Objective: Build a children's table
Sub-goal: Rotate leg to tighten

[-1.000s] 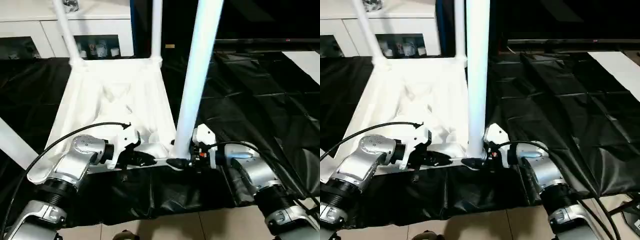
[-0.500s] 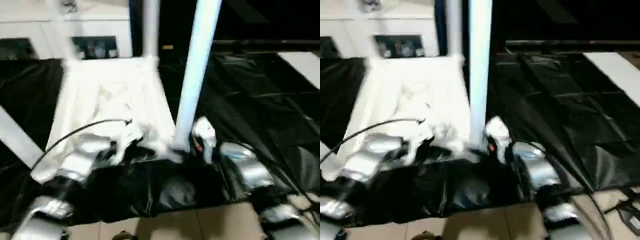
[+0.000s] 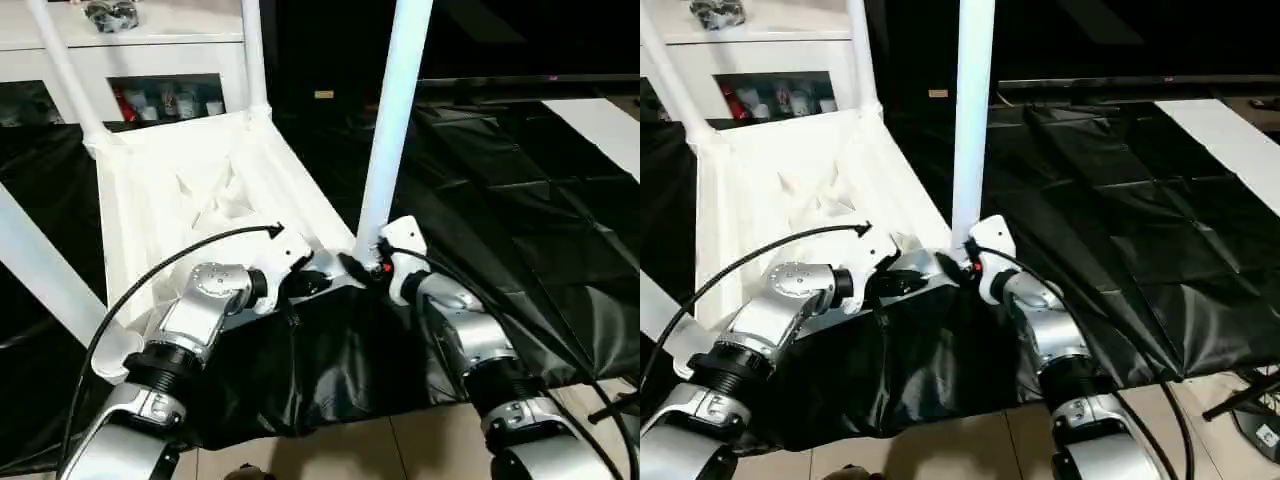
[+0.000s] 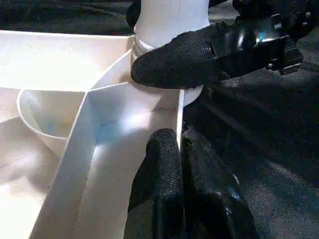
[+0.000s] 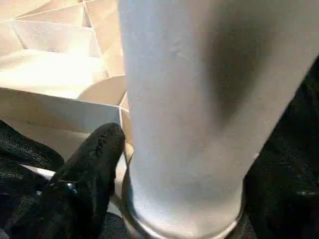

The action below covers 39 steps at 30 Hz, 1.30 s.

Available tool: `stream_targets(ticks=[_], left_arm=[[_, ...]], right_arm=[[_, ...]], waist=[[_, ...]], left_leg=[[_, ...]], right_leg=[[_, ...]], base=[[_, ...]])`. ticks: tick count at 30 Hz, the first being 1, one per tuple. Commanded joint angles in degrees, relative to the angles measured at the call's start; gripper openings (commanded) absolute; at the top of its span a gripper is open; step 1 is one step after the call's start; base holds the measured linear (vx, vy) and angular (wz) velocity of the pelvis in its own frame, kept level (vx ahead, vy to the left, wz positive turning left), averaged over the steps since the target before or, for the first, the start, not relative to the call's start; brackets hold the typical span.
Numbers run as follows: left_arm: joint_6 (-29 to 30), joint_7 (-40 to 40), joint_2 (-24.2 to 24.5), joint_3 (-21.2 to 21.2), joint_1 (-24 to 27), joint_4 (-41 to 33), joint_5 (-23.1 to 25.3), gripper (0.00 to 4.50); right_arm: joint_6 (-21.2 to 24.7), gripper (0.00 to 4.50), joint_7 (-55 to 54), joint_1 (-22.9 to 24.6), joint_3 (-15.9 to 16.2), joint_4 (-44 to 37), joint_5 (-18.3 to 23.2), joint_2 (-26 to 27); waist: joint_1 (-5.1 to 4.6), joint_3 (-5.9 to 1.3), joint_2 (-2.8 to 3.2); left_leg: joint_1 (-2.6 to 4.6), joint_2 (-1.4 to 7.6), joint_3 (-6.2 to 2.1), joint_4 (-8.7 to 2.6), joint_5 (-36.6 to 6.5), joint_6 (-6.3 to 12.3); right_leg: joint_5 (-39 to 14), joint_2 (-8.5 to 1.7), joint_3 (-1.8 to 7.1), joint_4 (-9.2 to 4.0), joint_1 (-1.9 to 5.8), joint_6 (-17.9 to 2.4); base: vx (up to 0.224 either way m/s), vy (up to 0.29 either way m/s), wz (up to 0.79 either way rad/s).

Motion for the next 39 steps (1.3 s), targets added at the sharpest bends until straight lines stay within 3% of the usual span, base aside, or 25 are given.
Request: stream_targets(ticks=[1, 6, 9, 11, 14, 15, 18, 26, 32, 35, 37, 39], left_arm=[[-1.6, -0.3, -3.7, -1.3, 0.0, -1.1, -2.8, 0.0], [-2.7, -5.0, -1.2, -1.2, 1.1, -2.4, -3.6, 0.0], [-2.7, -10.2, 1.5, -0.7, 1.9, -3.1, -5.3, 0.0], [-2.7, -12.3, 2.4, -0.8, 2.1, -3.2, -5.8, 0.0], [-3.2, -14.7, 3.2, -0.8, 2.5, -3.6, -6.5, 0.0], [-2.7, -16.4, 3.8, -0.7, 2.9, -4.1, -7.0, 0.0], [-2.2, -19.9, 5.3, -0.7, 3.5, -5.1, -8.1, 0.0], [-0.8, -25.3, 8.6, -0.5, 3.9, -5.8, -9.0, 0.0], [-0.6, -25.0, 8.4, 0.1, 4.4, -6.2, -9.1, 0.0], [-1.8, -20.3, 6.6, 0.7, 4.1, -5.0, -7.7, 0.0], [-2.2, -17.8, 5.8, 1.0, 3.8, -4.3, -6.8, 0.0], [-2.7, -11.6, 3.5, 2.0, 2.8, -2.8, -5.6, 0.0]], right_arm=[[-0.5, 3.87, 6.5, 0.9, 7.2, -1.4, -0.3, 4.2], [-2.2, 3.87, 13.5, 1.7, 8.6, -3.4, -0.5, 0.3], [-3.7, 3.87, 22.8, 2.6, 9.0, -5.7, 1.3, -4.3], [-3.9, 3.87, 25.3, 2.7, 8.9, -6.2, 2.0, -5.5], [-3.7, 3.87, 27.9, 2.8, 8.6, -6.8, 2.8, -6.6], [-3.3, 3.63, 30.3, 2.9, 8.5, -7.4, 3.6, -7.3], [-2.6, 3.57, 35.2, 3.3, 8.9, -8.8, 5.0, -9.2], [-0.3, 2.79, 44.2, 4.8, 11.1, -11.8, 6.0, -12.5], [0.8, 2.59, 45.1, 5.6, 11.6, -12.5, 6.5, -11.9], [1.2, 2.57, 42.2, 6.5, 11.2, -12.5, 6.6, -9.9], [0.8, 2.57, 39.5, 6.5, 10.7, -11.8, 6.0, -8.9], [0.0, 2.57, 30.3, 5.4, 8.8, -8.2, 3.5, -5.9]], waist=[[0.03, -2.79, -0.61], [0.14, -3.03, -0.76], [0.37, -3.09, -0.91], [0.53, -3.01, -0.92], [0.68, -2.94, -0.85], [0.76, -2.92, -0.86], [0.96, -2.9, -0.95], [1.65, -2.94, -1.16], [1.58, -2.88, -1.13], [1.58, -2.94, -1.16], [1.57, -2.81, -1.12], [1.16, -2.5, -1.19]], left_leg=[[1.44, 4.17, -2.16, -4.67, -10.5, 0.93], [1.28, 4.13, -2.1, -4.35, -8.4, 1.99], [1.11, 3.98, -1.92, -3.92, -6.3, 4.14], [1.1, 4.03, -1.84, -3.97, -6.2, 4.67], [1.28, 4.29, -1.87, -4.11, -7.4, 4.22], [1.37, 4.36, -1.85, -4.16, -8.0, 3.98], [1.33, 4.35, -1.79, -4.1, -7.9, 3.96], [1.32, 4.4, -1.75, -4.08, -6.9, 4.32], [1.35, 4.37, -1.77, -4.13, -7.5, 3.76], [1.37, 4.31, -1.74, -4.05, -7.0, 3.84], [1.41, 4.31, -1.76, -4.14, -7.9, 3.58], [1.53, 4.3, -1.96, -4.53, -10.5, 2.01]], right_leg=[[-5.8, -5.56, 2.79, -4.75, 0.98, -12.3], [-1.7, -5.58, 2.73, -4.34, 1.26, -12.5], [2.3, -5.51, 2.66, -3.99, 1.46, -13.2], [1.7, -5.38, 2.54, -4.02, 1.39, -13.6], [-0.7, -5.43, 2.51, -4.11, 1.24, -14.0], [-1.6, -5.39, 2.51, -4.17, 1.18, -14.0], [-1.5, -5.38, 2.51, -4.09, 1.19, -14.2], [-1.1, -5.34, 2.45, -3.85, 1.07, -14.3], [-2.2, -5.44, 2.48, -4.01, 1.04, -14.4], [-1.6, -5.44, 2.51, -3.96, 1.05, -14.4], [-3.0, -5.49, 2.55, -4.17, 0.94, -14.3], [-8.0, -5.75, 2.67, -4.79, 0.89, -13.8]], base=[[0.0, 0.0, 0.0], [0.0, 0.0, 0.0], [0.0, 0.0, 0.0], [0.0, 0.0, 0.0], [0.0, 0.0, 0.0], [0.0, 0.0, 0.0], [0.0, 0.0, 0.0], [0.0, 0.0, 0.0], [0.0, 0.0, 0.0], [0.0, 0.0, 0.0], [0.0, 0.0, 0.0], [0.0, 0.0, 0.0]])
